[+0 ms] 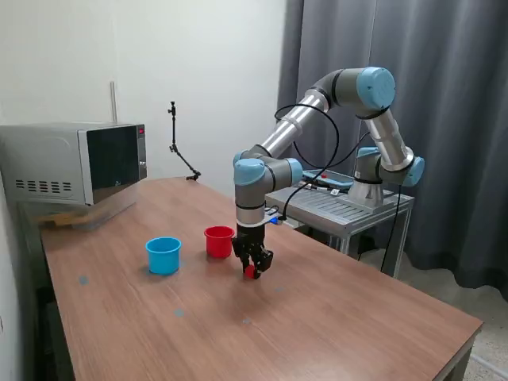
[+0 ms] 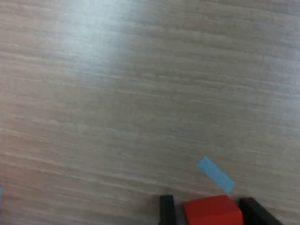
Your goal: Place red objects in the red bin, and blue objects in the blue bin.
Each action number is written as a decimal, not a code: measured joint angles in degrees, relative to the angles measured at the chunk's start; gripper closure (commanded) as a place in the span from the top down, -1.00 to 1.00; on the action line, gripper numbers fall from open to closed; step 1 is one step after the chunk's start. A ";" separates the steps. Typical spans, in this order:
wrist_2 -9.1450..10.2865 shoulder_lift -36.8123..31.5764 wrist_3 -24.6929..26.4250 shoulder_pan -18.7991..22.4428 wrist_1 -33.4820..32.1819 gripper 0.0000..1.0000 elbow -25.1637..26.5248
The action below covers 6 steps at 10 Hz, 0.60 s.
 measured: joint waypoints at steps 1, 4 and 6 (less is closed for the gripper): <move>0.03 -0.01 0.00 -0.01 0.05 -1.00 0.00; 0.35 -2.19 0.10 -0.12 0.15 -1.00 -0.03; 0.49 -4.65 0.48 -0.08 1.56 -1.00 0.19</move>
